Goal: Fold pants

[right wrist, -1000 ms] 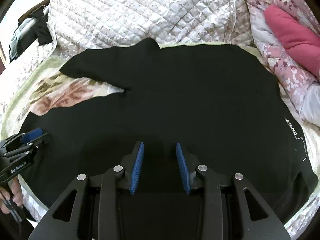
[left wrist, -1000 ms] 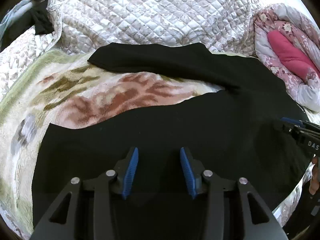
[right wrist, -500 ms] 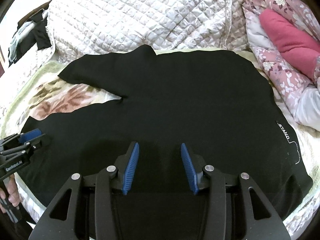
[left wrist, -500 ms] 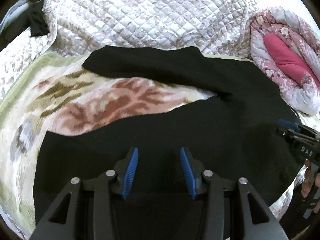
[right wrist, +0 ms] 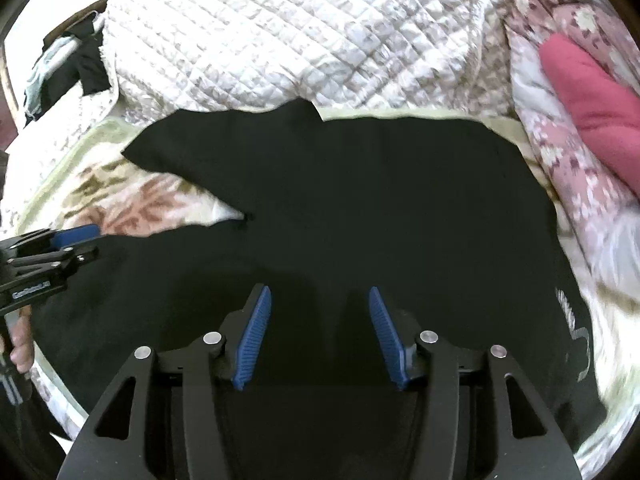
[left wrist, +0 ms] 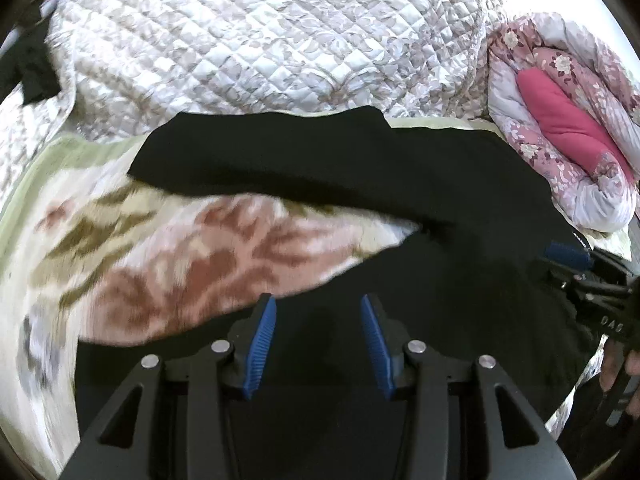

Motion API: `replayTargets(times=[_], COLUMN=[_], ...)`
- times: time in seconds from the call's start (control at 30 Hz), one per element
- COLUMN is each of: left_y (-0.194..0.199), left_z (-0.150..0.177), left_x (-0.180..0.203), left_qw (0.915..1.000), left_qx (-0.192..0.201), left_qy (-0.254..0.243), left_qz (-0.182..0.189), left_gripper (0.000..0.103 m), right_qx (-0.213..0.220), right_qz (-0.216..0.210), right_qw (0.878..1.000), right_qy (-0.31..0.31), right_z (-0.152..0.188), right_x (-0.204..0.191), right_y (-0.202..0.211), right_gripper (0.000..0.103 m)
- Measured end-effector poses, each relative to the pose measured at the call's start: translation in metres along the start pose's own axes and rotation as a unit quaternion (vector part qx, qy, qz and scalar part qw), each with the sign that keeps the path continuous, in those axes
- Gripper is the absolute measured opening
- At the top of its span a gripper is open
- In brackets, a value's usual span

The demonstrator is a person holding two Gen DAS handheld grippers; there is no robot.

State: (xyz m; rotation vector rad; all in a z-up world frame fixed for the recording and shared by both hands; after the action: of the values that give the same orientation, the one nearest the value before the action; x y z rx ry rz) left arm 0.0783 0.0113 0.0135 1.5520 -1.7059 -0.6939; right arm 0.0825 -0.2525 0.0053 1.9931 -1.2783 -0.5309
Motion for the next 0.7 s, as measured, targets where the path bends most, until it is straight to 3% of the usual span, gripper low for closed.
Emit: replayTargets(times=[0.37, 0.53, 0.7], left_y=[-0.057, -0.101, -0.145], left_z=[-0.1, -0.142, -0.165], left_x=[-0.017, -0.026, -0.033], left_qw=[0.9998, 0.9995, 0.9987], left_qx=[0.011, 0.011, -0.002], left_qy=[-0.018, -0.021, -0.031], left_qz=[-0.001, -0.021, -0.041], left_gripper=[0.062, 0.064, 0.066], right_qx=[-0.016, -0.021, -0.061], right_qz=[-0.019, -0.019, -0.023], right_qw=[0.997, 0.993, 0.987], right_qy=[0.078, 0.116, 0.145], right_z=[-0.094, -0.134, -0.156], right_x=[0.051, 0.077, 0.094], right_y=[-0.055, -0.1, -0.153], right_gripper=[0.063, 0.063, 0.064])
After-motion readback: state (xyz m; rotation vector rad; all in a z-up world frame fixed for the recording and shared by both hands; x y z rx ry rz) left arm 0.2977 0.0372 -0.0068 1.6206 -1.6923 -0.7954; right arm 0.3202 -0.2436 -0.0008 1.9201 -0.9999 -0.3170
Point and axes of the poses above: each gripper's, at about its wrist camera, not at the fingertips, and y roughly against the way its jaws point, x to its right, z to its underside, the point moved 3 cm from there along -y, roughly the way its jaws point, and after that the axes turned 7 degrees about y, right-handed, at the moved point
